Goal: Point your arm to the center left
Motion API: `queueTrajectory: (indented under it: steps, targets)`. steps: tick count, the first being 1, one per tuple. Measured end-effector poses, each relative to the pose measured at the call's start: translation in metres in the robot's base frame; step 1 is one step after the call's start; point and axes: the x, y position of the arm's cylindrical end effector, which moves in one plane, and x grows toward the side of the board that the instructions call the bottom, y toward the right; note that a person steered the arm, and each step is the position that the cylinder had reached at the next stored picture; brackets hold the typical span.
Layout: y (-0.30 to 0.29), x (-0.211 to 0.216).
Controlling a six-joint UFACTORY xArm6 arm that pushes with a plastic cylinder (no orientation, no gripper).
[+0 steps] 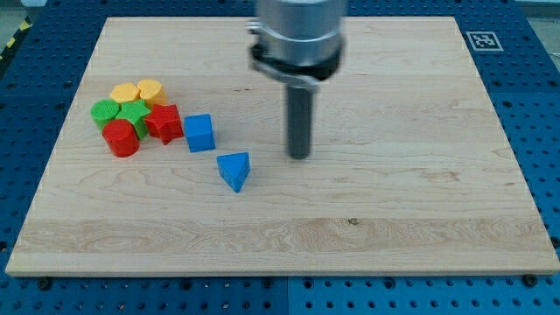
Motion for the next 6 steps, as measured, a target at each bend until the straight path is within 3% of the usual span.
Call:
queueTrajectory:
  steps: [2,3,4,6]
  targets:
    - [0.035,0.019]
    - [0.051,0.078]
    - [0.012,0.105]
    - [-0.116,0.089]
